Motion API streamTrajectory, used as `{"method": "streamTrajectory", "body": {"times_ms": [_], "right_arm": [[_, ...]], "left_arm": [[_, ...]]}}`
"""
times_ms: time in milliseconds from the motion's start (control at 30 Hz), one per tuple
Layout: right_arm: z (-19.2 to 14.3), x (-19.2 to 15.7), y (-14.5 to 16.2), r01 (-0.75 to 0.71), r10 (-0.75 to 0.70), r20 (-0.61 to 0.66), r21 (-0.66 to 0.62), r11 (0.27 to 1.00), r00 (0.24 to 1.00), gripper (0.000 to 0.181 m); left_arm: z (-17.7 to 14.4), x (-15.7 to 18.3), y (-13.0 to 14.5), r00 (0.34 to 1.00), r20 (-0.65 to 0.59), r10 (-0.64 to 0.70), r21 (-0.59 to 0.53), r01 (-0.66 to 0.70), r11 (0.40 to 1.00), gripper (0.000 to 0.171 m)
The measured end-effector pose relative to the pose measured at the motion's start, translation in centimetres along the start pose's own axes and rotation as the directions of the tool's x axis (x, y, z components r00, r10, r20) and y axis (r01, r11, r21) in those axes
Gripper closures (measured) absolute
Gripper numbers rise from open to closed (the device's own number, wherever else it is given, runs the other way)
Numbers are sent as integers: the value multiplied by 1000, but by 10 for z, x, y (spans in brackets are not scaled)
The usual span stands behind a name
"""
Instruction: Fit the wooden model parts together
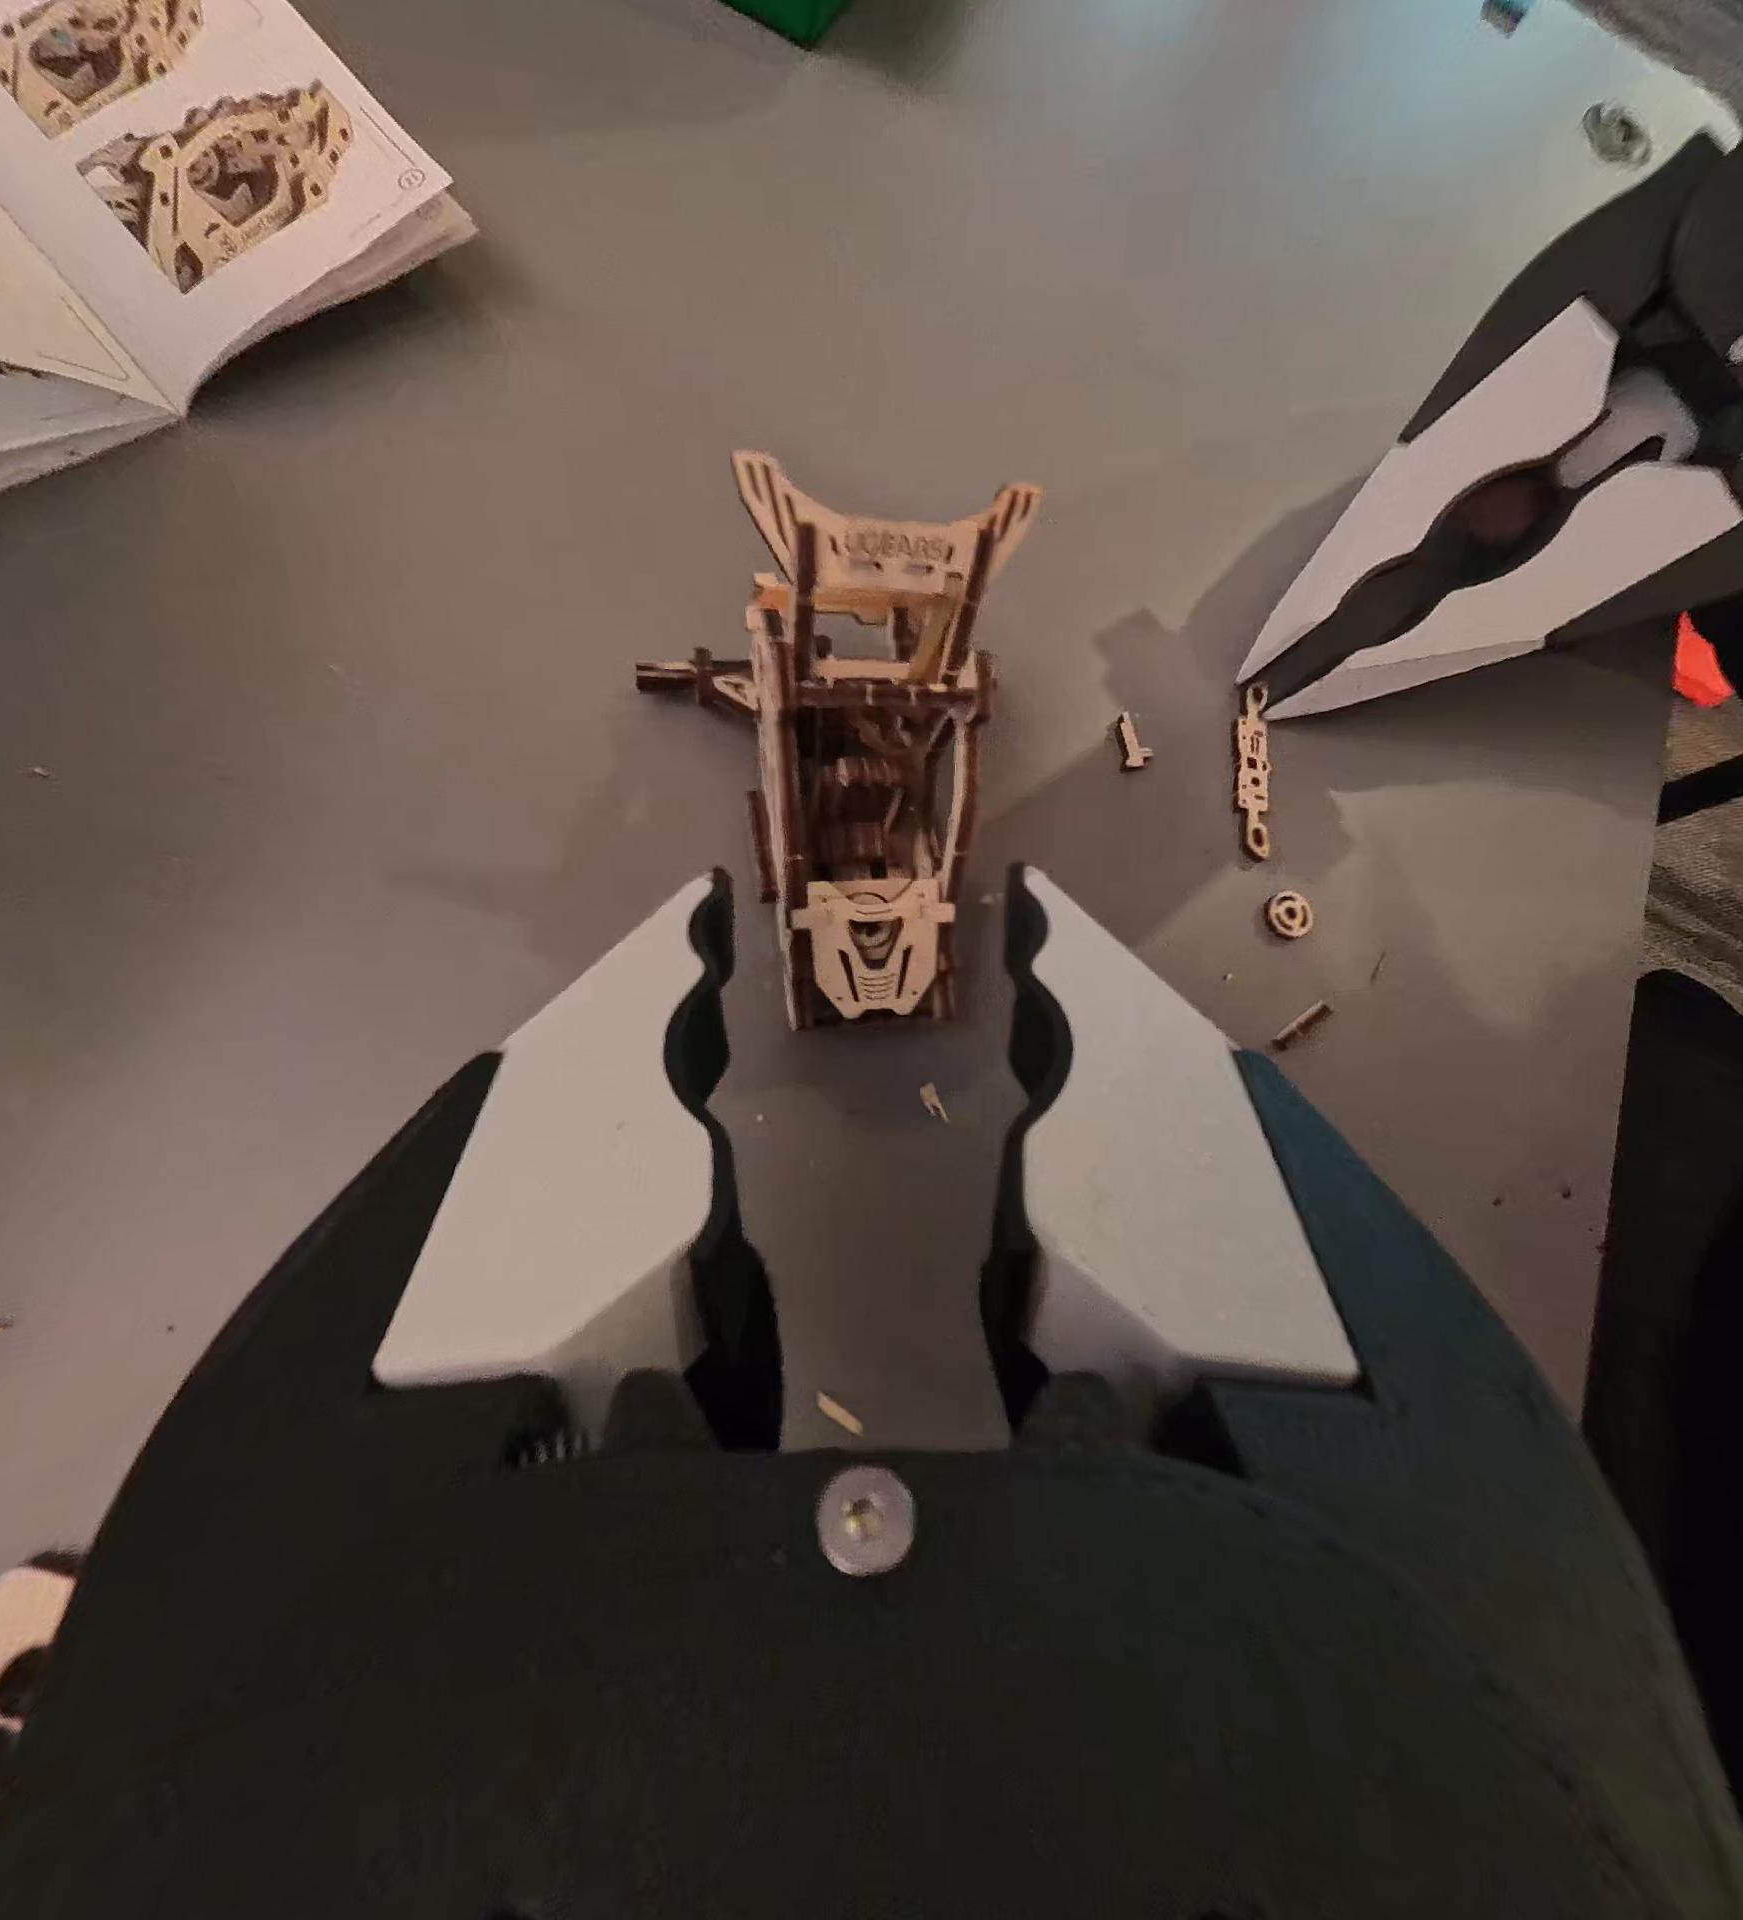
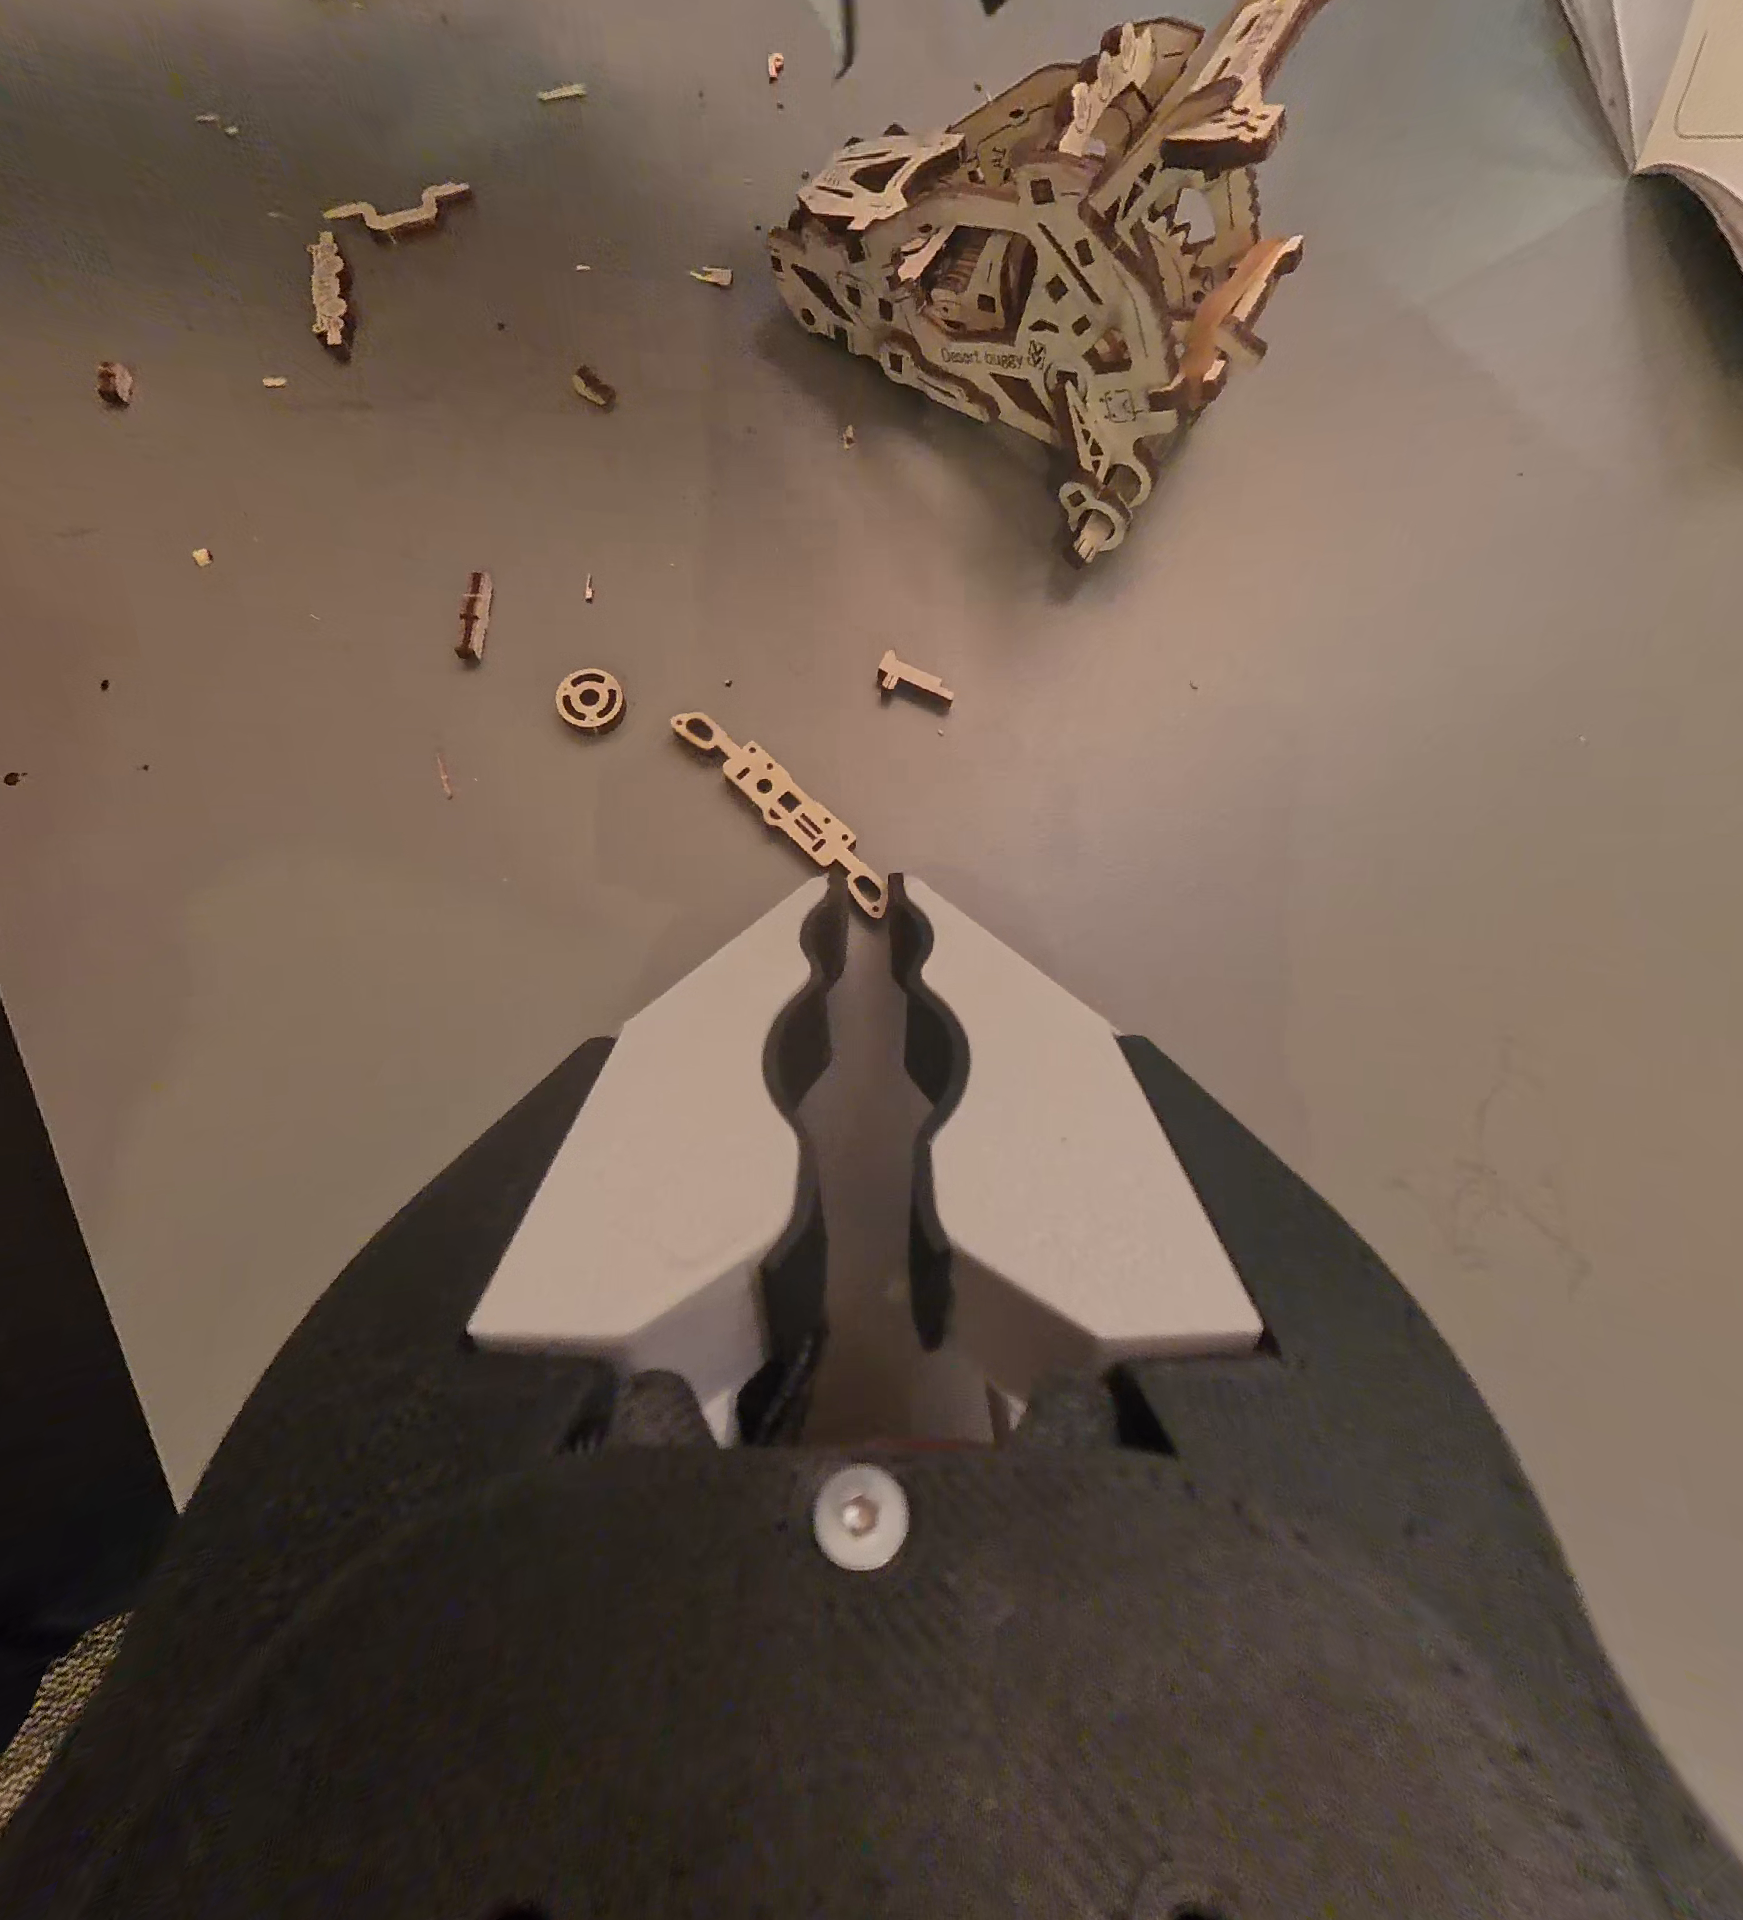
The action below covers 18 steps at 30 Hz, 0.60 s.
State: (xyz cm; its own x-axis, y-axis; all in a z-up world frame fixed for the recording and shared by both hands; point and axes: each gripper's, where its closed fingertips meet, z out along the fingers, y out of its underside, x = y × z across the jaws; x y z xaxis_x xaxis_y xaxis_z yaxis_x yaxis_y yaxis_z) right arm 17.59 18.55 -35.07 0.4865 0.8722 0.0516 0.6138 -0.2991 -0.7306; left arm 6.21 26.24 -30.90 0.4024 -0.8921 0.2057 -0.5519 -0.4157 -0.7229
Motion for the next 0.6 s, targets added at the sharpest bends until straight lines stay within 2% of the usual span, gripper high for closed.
{"method": "streamTrajectory", "body": {"times_ms": [100, 167, 200, 267, 367, 600], "right_arm": [[0, 0, 0, -1, 1, -1, 0, 1000, 1000, 176], [0, 0, 0, -2, 2, 0, 0, 1000, 1000, 176], [0, 0, 0, -3, 3, 1, 0, 1000, 1000, 176], [0, 1, 0, -2, 2, 0, 1, 1000, 1000, 176], [0, 1, 0, 0, 0, -2, 1, 1000, 1000, 176], [0, 1, 0, -10, 10, 2, 2, 1000, 1000, 171]], "left_arm": [[12, 5, 10, 998, 55, 36, -39, -34, 999, 105], [21, 8, 15, 994, 86, 61, -71, -55, 996, 101], [25, 5, 18, 989, 120, 90, -100, -78, 992, 102], [30, -1, 21, 975, 185, 120, -134, -96, 986, 116], [33, -1, 19, 981, 171, 92, -105, -74, 992, 130], [23, -9, 16, 995, 103, 5, -55, 0, 998, 131]]}}
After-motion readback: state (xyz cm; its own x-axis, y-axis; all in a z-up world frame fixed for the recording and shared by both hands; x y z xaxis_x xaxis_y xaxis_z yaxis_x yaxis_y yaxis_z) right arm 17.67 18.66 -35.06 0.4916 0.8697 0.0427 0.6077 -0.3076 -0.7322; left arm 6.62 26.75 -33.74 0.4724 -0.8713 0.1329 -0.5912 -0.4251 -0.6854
